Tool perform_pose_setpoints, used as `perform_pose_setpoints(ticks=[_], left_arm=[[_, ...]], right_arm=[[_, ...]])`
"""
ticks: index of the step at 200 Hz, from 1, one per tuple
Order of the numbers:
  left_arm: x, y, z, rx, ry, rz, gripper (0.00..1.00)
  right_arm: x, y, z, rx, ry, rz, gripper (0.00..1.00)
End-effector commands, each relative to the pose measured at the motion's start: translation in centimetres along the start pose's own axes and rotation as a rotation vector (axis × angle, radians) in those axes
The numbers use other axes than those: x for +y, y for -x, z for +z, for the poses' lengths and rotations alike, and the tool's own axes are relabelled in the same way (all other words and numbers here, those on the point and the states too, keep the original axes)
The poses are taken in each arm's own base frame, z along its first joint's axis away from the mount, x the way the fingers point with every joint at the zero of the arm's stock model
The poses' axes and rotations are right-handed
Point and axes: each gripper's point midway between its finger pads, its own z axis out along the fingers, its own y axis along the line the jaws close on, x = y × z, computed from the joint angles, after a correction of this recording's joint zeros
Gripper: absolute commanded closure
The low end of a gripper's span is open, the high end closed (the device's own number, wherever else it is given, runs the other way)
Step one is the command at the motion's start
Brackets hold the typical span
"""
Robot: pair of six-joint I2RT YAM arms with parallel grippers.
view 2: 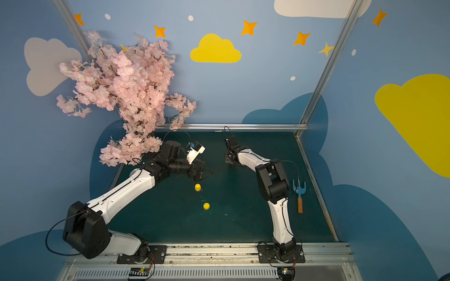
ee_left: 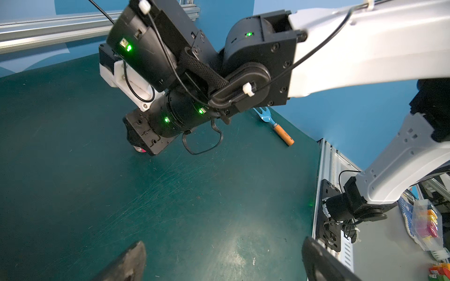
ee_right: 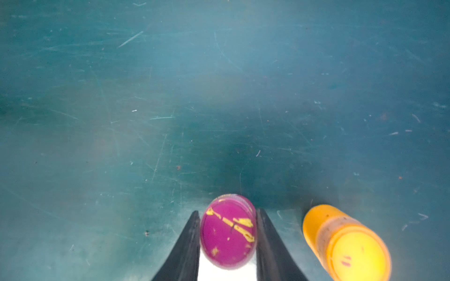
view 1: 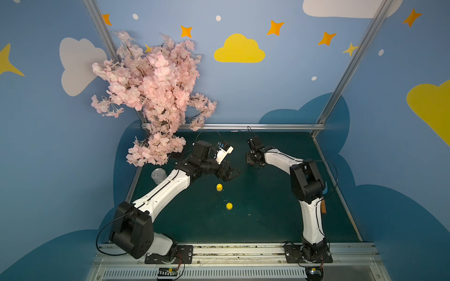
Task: Close the paint jar lid
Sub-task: Place the paint jar at the center of the board.
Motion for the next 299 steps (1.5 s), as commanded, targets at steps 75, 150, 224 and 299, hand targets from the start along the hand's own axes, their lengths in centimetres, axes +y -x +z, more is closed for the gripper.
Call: perform_pose_setpoints(ticks=[75,150,224,299], left_arm=[[-0.2,0.5,-0.8,-0.029,0.020,0.019,0.00],[-0.3,0.6,-0.8,-0.031,0.014,0.022,0.00],[-0.4,0.5,-0.8,-0.030,0.005,0.018,0.00],[-0.8,0.9,-1.1,-0.060,-0.001,0.047,0.00]], right_arm=[[0.4,-3.9,1.0,0.043,-0.069,0.025,0.70],[0.9,-4.1,0.8,0.037,-0.077,0.010,0.57],[0.7,-3.8,0.6,0.013,-0.083,0.014,0.52],[0.0,-2.2,-0.9,-0.035,-0.081,0.012,0.43]])
